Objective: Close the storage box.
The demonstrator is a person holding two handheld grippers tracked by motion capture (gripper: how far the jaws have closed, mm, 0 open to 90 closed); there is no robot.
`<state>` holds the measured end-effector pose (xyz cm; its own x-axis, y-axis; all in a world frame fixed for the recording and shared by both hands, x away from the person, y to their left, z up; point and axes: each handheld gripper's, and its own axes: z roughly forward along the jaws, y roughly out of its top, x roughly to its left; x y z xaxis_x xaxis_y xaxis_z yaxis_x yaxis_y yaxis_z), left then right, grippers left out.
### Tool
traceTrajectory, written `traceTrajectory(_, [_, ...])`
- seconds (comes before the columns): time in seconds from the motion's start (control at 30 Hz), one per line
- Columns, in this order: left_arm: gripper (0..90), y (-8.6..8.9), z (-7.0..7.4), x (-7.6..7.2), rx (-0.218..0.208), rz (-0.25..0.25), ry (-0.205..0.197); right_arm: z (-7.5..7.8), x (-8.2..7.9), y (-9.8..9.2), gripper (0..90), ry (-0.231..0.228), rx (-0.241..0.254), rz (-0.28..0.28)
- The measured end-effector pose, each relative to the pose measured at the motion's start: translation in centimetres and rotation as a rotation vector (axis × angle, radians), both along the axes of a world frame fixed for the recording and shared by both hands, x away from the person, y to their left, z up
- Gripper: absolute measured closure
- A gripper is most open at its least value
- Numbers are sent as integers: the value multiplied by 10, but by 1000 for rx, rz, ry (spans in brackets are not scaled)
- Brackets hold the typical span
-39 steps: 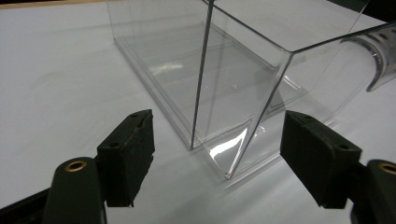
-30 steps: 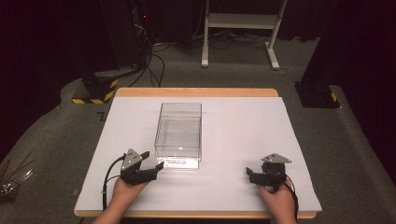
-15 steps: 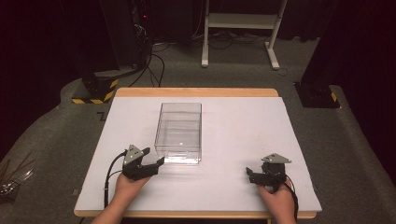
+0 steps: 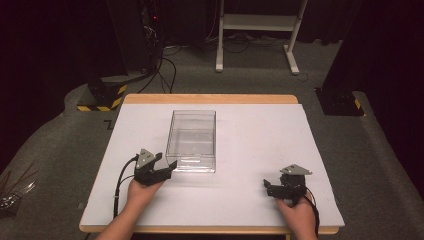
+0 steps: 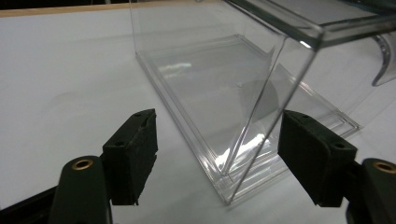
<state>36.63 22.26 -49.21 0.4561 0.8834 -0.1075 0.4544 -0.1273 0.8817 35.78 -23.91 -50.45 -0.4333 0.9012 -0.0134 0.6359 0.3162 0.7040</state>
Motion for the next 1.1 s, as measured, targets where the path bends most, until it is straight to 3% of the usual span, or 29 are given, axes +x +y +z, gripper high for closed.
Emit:
traceTrajectory(0.1, [296, -1, -1, 3, -12, 13, 2, 0, 0, 0, 112, 0, 0, 0])
traceTrajectory(0.43, [332, -4, -3, 4, 7, 29, 20, 0, 0, 0, 112, 0, 0, 1])
traceTrajectory(0.67, [299, 4, 1, -6, 19, -39, 55, 0, 0, 0, 112, 0, 0, 0])
traceTrajectory(0.87, [295, 24, -1, -23, 46, -60, 80, 0, 0, 0, 112, 0, 0, 0])
traceTrajectory(1.1, [280, 59, -7, -39, 99, 5, 110, 0, 0, 0, 112, -1, 0, 2])
